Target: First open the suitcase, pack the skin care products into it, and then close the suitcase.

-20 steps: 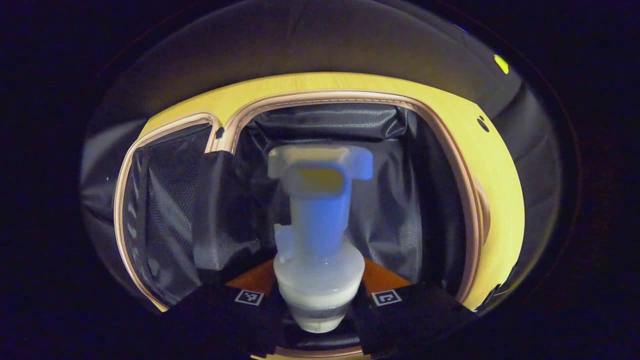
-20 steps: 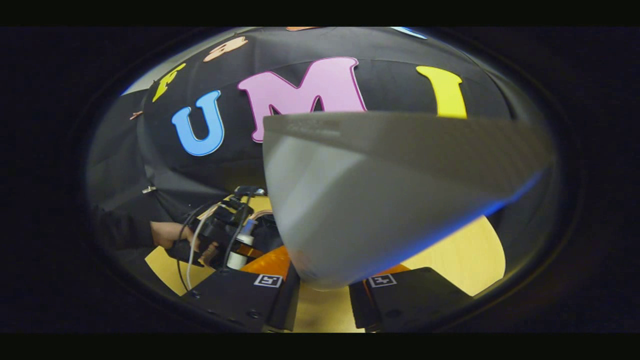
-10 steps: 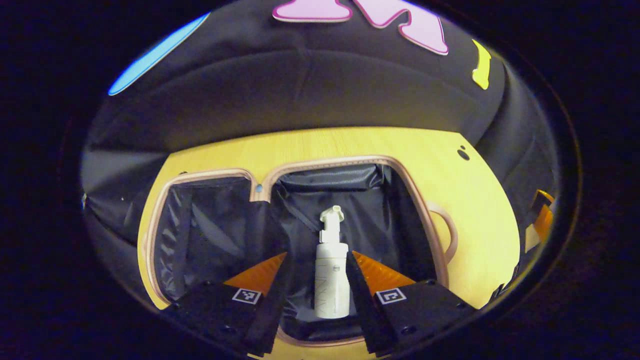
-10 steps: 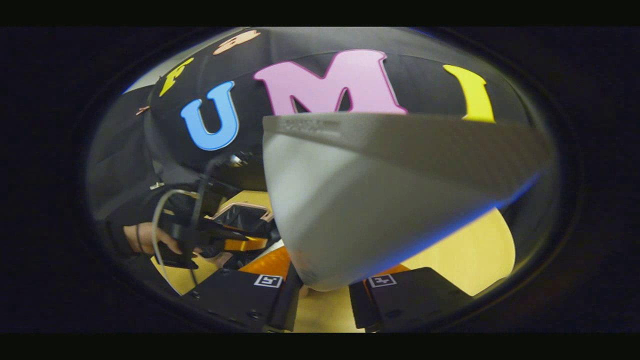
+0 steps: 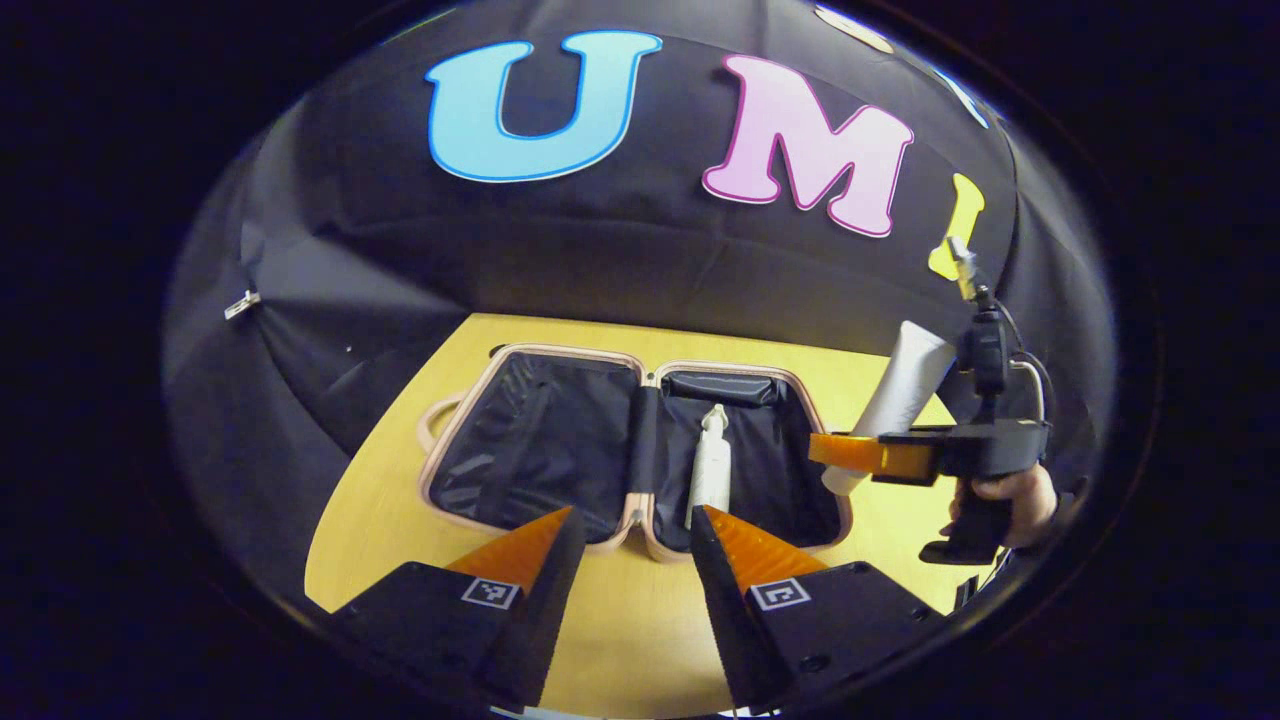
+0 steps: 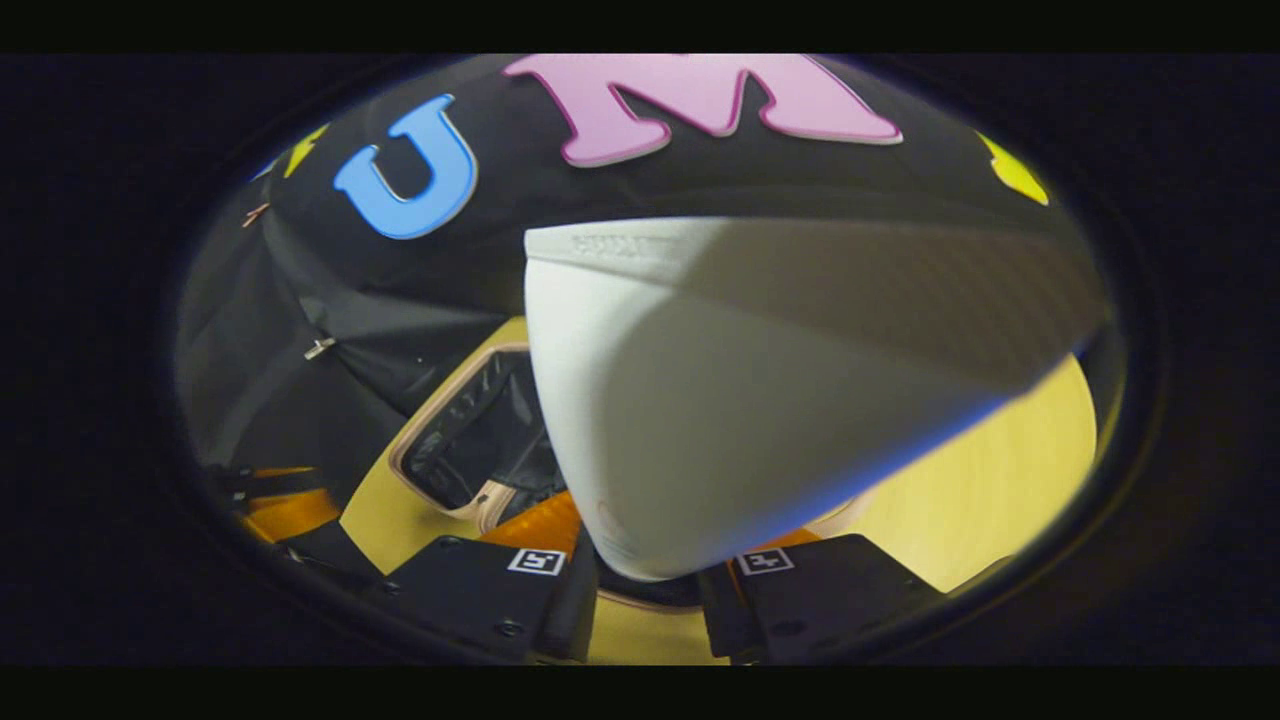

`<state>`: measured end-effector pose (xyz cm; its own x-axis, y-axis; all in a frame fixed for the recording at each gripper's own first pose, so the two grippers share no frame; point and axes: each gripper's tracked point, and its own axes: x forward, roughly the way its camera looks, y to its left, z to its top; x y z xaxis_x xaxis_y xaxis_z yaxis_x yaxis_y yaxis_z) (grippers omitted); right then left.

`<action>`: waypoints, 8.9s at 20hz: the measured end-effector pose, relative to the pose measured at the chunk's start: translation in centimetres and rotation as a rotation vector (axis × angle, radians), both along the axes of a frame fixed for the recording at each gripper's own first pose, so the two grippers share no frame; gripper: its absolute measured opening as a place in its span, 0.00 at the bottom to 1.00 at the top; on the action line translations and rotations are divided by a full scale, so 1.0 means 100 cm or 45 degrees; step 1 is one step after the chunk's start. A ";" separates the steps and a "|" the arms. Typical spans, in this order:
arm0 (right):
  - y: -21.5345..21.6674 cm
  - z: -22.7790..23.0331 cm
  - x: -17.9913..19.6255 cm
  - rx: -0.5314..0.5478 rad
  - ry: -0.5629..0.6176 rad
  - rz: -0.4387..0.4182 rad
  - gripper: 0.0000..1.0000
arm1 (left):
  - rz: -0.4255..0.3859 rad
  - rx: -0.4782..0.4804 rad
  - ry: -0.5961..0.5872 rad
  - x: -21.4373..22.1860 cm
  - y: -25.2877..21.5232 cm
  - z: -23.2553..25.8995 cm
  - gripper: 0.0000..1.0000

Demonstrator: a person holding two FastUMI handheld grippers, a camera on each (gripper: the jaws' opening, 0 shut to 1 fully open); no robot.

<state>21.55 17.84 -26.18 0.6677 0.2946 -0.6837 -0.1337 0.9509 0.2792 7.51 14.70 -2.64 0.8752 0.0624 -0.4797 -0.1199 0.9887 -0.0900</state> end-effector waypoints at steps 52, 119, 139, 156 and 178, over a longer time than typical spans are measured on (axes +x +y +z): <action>-0.202 0.116 -0.200 -0.517 -0.367 -0.636 0.98 | 0.186 0.143 0.281 0.221 0.282 -0.140 0.09; -0.199 0.248 -0.258 -0.284 -0.882 -0.221 0.98 | -0.063 0.093 -0.841 -0.133 -0.198 0.179 0.96; -0.193 0.239 -0.266 -0.282 -0.867 -0.245 0.97 | -0.068 0.053 -0.753 -0.130 -0.187 0.156 0.96; -0.185 0.234 -0.259 -0.280 -0.835 -0.221 0.97 | -0.068 0.058 -0.718 -0.123 -0.182 0.150 0.96; -0.172 0.233 -0.273 -0.285 -0.842 -0.190 0.97 | -0.034 0.058 -0.713 -0.148 -0.171 0.141 0.96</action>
<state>-5.80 0.63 -2.93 0.9856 0.0676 -0.1552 -0.0715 0.9972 -0.0197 -7.29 -2.36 11.46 0.9971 0.0465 0.0609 -0.0409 0.9951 -0.0901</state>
